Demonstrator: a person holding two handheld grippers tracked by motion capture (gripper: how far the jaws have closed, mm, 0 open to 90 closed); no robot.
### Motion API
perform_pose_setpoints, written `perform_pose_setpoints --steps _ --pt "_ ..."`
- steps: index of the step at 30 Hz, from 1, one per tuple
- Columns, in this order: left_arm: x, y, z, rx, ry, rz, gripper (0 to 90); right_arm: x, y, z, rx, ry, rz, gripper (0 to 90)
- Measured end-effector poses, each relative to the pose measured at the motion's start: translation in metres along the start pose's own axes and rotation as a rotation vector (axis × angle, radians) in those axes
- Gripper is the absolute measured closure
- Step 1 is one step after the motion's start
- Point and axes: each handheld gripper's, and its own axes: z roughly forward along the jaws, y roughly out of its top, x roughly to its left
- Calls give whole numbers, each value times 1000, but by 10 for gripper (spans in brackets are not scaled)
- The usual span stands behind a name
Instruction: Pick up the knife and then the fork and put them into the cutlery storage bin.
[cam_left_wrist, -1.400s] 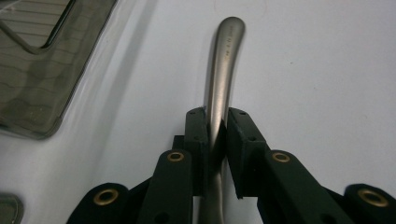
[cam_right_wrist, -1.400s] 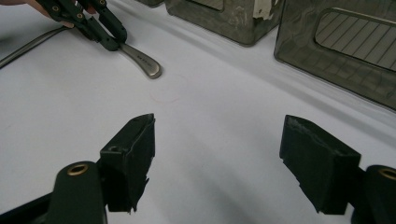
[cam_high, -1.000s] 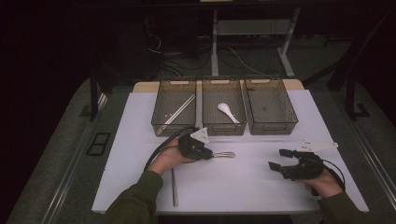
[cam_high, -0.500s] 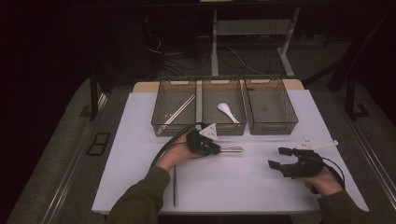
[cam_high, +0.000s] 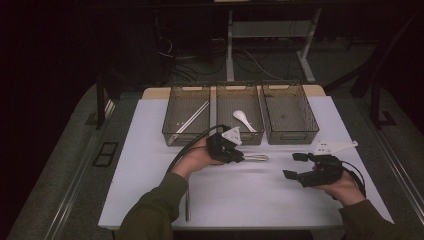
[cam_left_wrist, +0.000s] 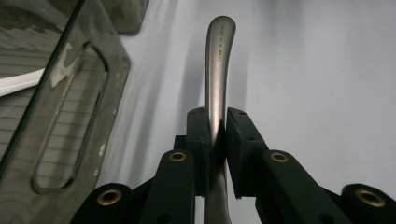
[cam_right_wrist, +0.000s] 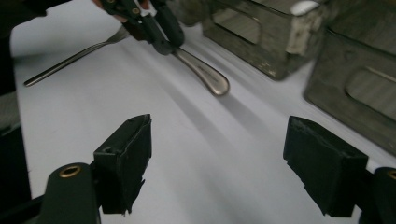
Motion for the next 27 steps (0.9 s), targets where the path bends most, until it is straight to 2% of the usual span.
perform_pose_setpoints --steps 5,10,12,13,16,18,19,20,21,22,23,27 --pt "-12 6 -5 -1 -16 26 789 8 20 14 60 66 -97 244" --pt "-24 10 -7 -2 -40 47 789 14 34 32 116 117 -154 245" --pt "-29 12 -7 8 -53 59 789 18 40 39 136 137 -178 275" --pt "-32 13 -6 14 -55 70 788 20 42 42 144 142 -184 304" --pt "-37 17 -6 21 -67 98 789 26 49 54 187 173 -249 368" --pt "-40 19 -7 31 -77 115 788 30 51 61 216 185 -274 403" --pt "-42 21 -8 41 -79 125 789 31 53 65 233 185 -315 428" --pt "-43 22 -9 47 -80 132 789 33 53 69 251 196 -330 450" --pt "-43 22 -9 44 -81 131 789 35 54 73 265 204 -342 484" --pt "-44 23 -10 41 -71 133 788 38 54 75 270 212 -331 516" --pt "-44 23 -10 43 -76 134 789 38 55 78 273 217 -354 549" --pt "-46 24 -10 44 -82 140 789 45 58 85 303 218 -375 661"
